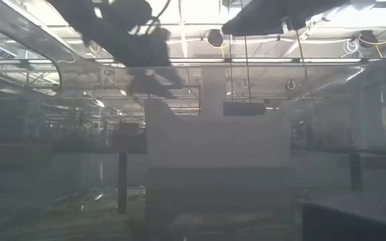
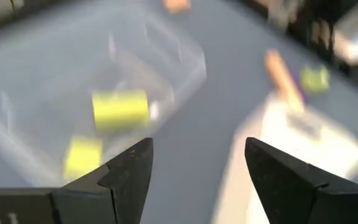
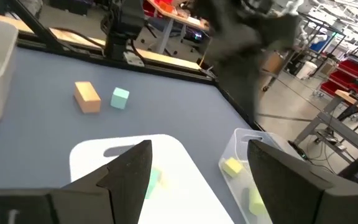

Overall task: Sort & place blocks by color
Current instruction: Put the left blue block into the white bin

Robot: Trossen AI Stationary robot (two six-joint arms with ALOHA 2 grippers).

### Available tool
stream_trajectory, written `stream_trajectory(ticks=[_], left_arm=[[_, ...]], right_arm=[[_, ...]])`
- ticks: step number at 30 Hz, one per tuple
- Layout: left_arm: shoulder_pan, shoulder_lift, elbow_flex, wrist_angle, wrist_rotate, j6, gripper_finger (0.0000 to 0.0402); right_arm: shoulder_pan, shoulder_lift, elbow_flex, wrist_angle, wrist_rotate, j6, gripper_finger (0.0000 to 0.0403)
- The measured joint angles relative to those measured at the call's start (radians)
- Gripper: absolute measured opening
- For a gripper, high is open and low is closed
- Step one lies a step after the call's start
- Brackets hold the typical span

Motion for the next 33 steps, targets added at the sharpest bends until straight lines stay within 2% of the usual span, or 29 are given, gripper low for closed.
stream_trajectory(ticks=[4,8,13,21,29,33], left_arm=[[-0.099,-0.111,0.0,-0.36,-0.022,-0.107,0.0241],[-0.217,-0.176,0.0,-0.66,-0.089,-0.32,0.0232],[-0.333,-0.188,0.0,-0.854,-0.159,-0.563,0.0228],[-0.405,-0.144,0.0,-0.951,-0.182,-0.67,0.0228],[-0.409,-0.044,0.0,-0.97,-0.182,-0.668,0.0228],[-0.409,-0.011,0.0,-0.969,-0.181,-0.649,0.0228]], right_arm=[[-0.013,0.0,0.0,-0.036,0.0,0.001,0.0258],[-0.032,0.0,0.0,-0.041,-0.001,0.001,0.0258],[-0.055,0.0,0.0,-0.039,-0.004,0.001,0.0258],[-0.064,0.0,0.0,-0.035,-0.005,0.002,0.0258],[-0.064,0.0,0.0,-0.042,-0.01,0.005,0.0258],[-0.064,0.0,0.0,-0.042,-0.08,0.006,0.0258]])
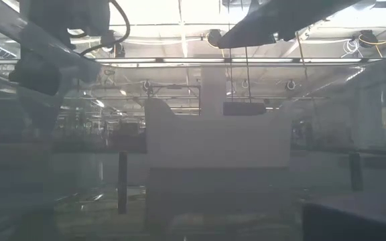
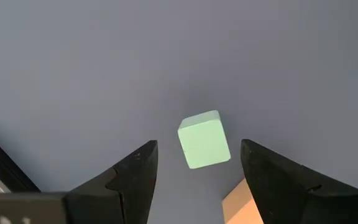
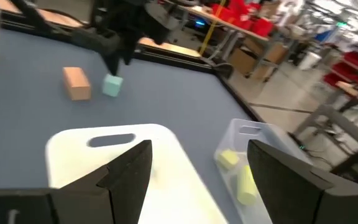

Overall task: Sort & place blocks by color
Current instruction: Put the left blue block into the white bin

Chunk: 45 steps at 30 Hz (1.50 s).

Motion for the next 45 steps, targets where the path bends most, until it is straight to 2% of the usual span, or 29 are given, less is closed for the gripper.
stream_trajectory(ticks=[3,8,16,34,45], left_arm=[[0.0,0.008,-0.002,0.0,0.001,0.0,0.0228],[0.0,0.006,-0.015,0.006,0.001,-0.014,0.0228],[0.0,-0.001,-0.118,0.081,0.029,-0.1,0.0228],[0.001,-0.023,-0.095,0.069,0.014,-0.132,0.0227],[0.001,-0.024,-0.095,0.168,0.015,-0.151,0.0227]], right_arm=[[0.0,0.0,0.0,0.0,-0.033,0.001,0.0258],[0.0,0.0,0.0,0.0,-0.03,0.001,0.0258],[0.0,0.0,0.0,0.0,-0.03,0.0,0.0258],[0.0,0.0,0.0,-0.003,-0.03,-0.001,0.0258],[0.0,0.0,0.0,-0.005,-0.03,-0.001,0.0258]])
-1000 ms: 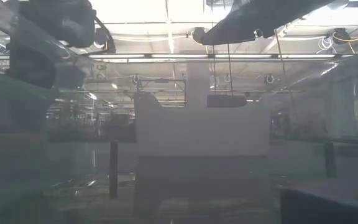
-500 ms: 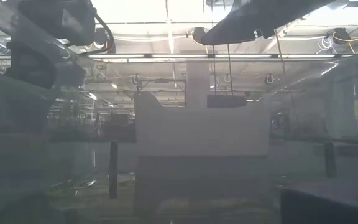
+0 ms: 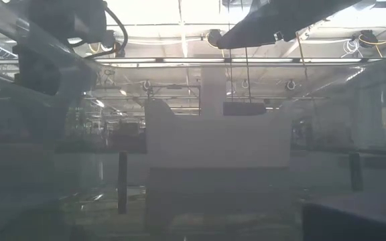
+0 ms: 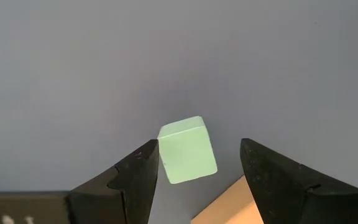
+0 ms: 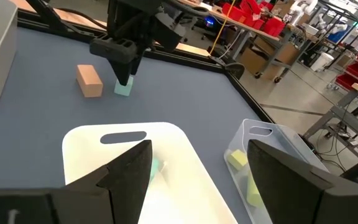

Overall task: Sort & place blocks by color
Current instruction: Put the left blue block into the white bin

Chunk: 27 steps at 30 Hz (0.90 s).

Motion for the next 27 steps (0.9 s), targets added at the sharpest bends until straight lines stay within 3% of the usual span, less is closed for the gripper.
stream_trajectory(ticks=[6,15,18,22,27], left_arm=[[0.0,0.0,-0.03,-0.004,-0.012,-0.085,0.0227],[0.0,-0.001,-0.111,0.129,-0.02,-0.086,0.0226],[0.0,-0.001,-0.118,0.126,-0.035,-0.087,0.0202],[0.0,-0.002,-0.119,0.127,-0.04,-0.077,0.0132],[0.0,-0.002,-0.117,0.127,-0.042,-0.055,0.0132]], right_arm=[[0.0,0.0,0.0,-0.002,0.0,0.0,0.0258],[0.0,0.0,0.0,-0.002,0.0,0.0,0.0258],[0.0,0.0,0.0,-0.003,0.0,0.0,0.0258],[0.0,0.0,0.0,-0.002,0.0,0.0,0.0258],[0.0,0.0,0.0,-0.002,0.0,0.0,0.0258]])
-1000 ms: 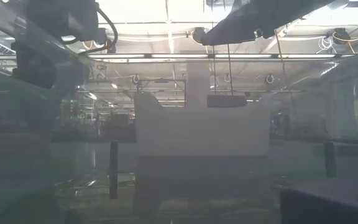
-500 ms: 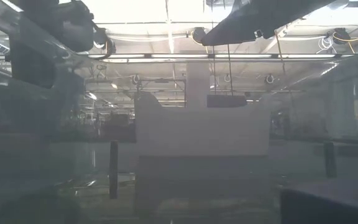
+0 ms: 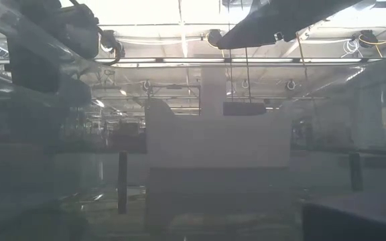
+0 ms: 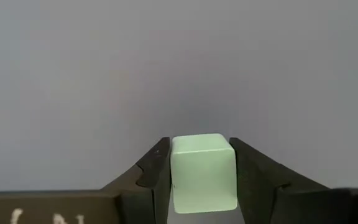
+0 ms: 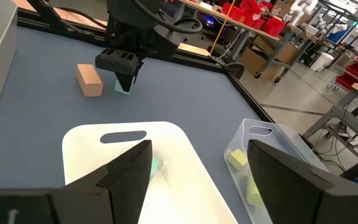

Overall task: Sort & place blocks by color
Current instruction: Put the left blue block into the white bin

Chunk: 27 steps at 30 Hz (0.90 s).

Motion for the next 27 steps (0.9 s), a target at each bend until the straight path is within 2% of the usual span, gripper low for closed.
stream_trajectory(ticks=[7,14,17,23,27], left_arm=[[0.005,0.001,0.105,0.002,-0.072,0.112,0.0132],[0.007,0.001,0.319,0.035,-0.268,0.366,0.0132],[-0.001,0.0,0.393,0.155,-0.323,0.536,0.0132],[-0.04,0.0,0.431,0.519,-0.328,0.961,0.0132],[-0.065,0.0,0.431,0.59,-0.325,1.156,0.0132]], right_arm=[[0.0,0.0,0.0,0.017,0.003,0.0,0.0258],[0.0,-0.001,0.0,0.023,0.008,0.0,0.0258],[0.0,-0.001,0.0,0.023,0.008,0.0,0.0258],[0.0,-0.001,0.0,0.023,0.006,-0.036,0.0258],[-0.005,-0.001,0.0,0.05,0.005,0.002,0.0258]])
